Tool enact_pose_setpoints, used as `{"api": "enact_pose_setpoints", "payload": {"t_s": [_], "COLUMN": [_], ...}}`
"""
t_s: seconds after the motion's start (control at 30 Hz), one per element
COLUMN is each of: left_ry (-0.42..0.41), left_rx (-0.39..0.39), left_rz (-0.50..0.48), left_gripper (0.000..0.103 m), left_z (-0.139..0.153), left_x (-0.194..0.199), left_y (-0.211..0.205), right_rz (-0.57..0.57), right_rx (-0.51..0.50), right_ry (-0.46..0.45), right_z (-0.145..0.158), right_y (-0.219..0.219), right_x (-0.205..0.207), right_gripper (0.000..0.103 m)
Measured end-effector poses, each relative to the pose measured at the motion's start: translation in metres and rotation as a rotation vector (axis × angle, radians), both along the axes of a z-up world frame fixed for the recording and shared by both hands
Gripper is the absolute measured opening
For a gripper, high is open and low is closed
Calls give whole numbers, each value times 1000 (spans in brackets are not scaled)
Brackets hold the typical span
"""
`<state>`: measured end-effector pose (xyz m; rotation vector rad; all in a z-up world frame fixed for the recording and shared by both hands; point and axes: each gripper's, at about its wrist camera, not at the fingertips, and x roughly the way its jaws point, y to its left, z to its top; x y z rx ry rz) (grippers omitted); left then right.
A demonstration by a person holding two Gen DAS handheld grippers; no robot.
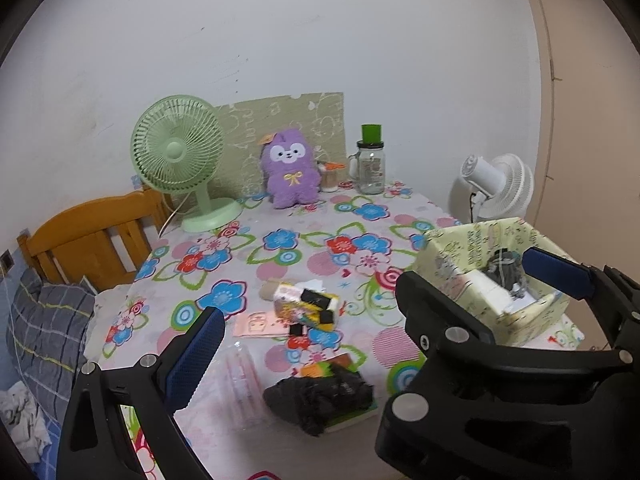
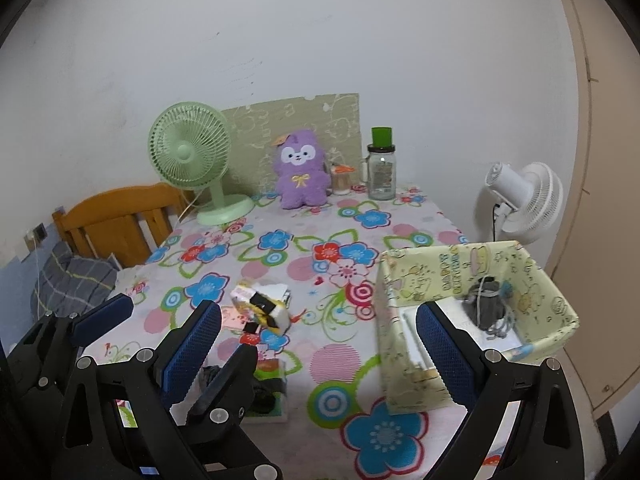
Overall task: Organize soft objects
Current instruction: 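Withdraw both tools from the box back over the table, then grasp the black plastic bag with the right gripper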
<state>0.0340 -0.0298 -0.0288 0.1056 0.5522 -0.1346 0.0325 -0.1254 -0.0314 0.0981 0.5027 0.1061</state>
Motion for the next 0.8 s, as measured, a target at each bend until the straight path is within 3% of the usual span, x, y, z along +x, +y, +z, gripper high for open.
{"api": "enact_pose_setpoints", "payload": {"t_s": [0.8], "left_ry": [115], "left_rx": [-6], "left_rz": [87], "left_gripper": [100], "left_z": [-62], "left_x": [9], "left_y": [59], "right_rz": [122], "right_rx": [-30], "right_ry": [97], "right_z": [-58], "right_y": [60], "right_x": [18], "right_gripper": [99]}}
